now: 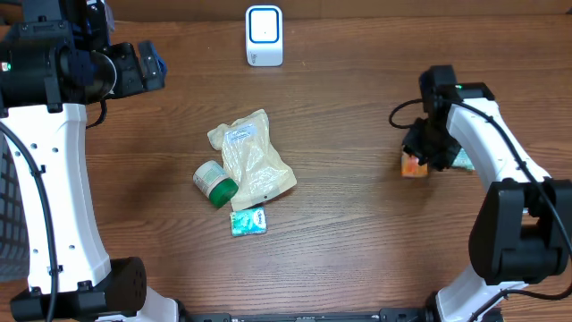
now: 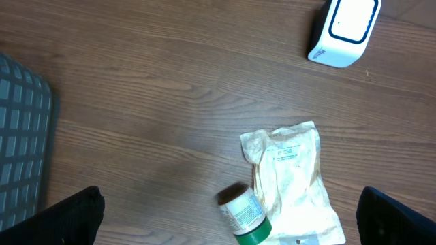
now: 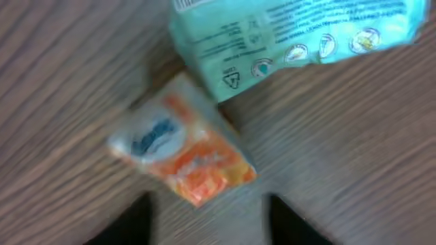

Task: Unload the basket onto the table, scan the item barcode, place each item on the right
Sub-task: 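Carry the Kleenex pack right and release it beside the wipes, then reach the right gripper to the small green packet and grasp it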

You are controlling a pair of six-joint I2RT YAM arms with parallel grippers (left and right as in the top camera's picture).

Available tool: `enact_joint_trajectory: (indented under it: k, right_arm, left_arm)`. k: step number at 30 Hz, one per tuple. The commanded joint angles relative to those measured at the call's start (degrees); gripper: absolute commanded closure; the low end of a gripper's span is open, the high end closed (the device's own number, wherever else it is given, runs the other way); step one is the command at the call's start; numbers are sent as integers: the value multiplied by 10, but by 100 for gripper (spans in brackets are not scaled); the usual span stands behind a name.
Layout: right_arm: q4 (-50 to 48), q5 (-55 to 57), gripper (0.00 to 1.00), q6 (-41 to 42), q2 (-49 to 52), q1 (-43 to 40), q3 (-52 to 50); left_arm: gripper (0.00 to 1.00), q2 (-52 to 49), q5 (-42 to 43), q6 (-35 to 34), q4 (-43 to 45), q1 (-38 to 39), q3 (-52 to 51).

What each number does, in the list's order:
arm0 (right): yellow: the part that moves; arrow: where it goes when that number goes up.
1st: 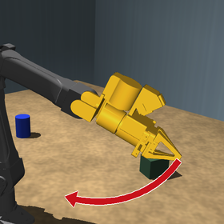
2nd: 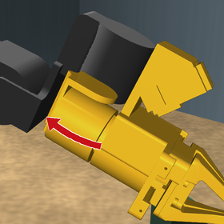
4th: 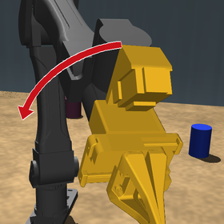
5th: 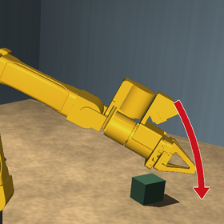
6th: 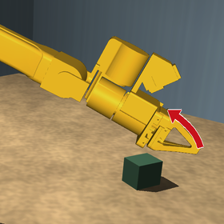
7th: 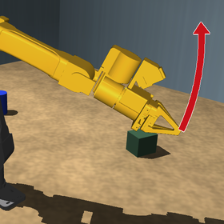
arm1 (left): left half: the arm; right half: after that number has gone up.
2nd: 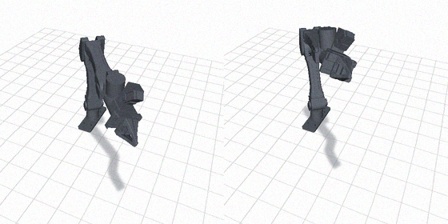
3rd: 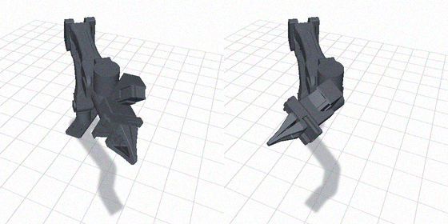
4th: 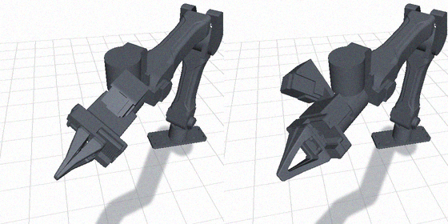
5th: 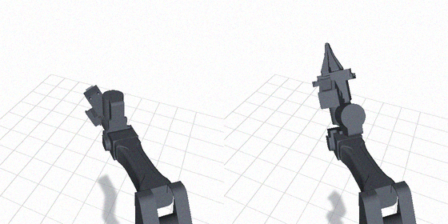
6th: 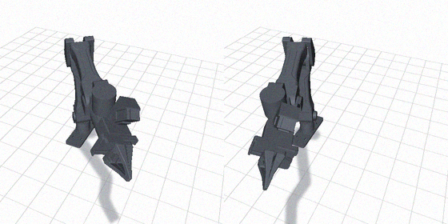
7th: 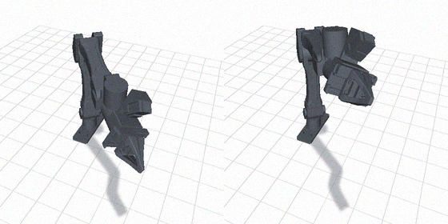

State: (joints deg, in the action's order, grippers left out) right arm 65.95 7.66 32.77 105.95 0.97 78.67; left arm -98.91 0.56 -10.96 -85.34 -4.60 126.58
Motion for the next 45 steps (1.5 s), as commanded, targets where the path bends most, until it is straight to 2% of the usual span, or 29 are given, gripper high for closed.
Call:
enact_joint_trajectory:
  k: [1, 5, 9, 11, 14, 18, 22, 28, 35, 45]
  right_arm:
    - [8, -45, 39, -73, -4, -7, 19]
    - [46, -164, 37, -174, -4, 2, 89]
    - [68, -316, 37, -289, -4, 50, 143]
    - [63, -357, 37, -327, -4, 88, 146]
    - [45, -358, 37, -347, -4, 154, 139]
    - [-5, -346, 37, -344, -3, 247, 119]
    - [-57, -315, 36, -295, 13, 330, 99]
    - [-66, -319, 37, -292, 81, 416, 97]
    - [-90, -344, 38, -267, 140, 458, 97]
    - [-119, -309, 39, -209, 179, 447, 97]
  left_arm:
    - [0, -2, -6, -6, 1, 1, 5]
    - [0, -2, -6, -6, 1, 1, 5]
    - [0, -2, -6, -6, 1, 1, 5]
    - [0, -2, -6, -6, 1, 1, 5]
    - [1, -2, -6, -6, 1, 1, 5]
    - [1, -2, -6, -6, 1, 1, 5]
    - [0, -2, -6, -6, 1, 1, 5]
    - [0, -2, -6, -6, 1, 1, 5]
    - [1, -2, -6, -6, 1, 1, 5]
    - [0, -2, -6, -6, 1, 1, 5]
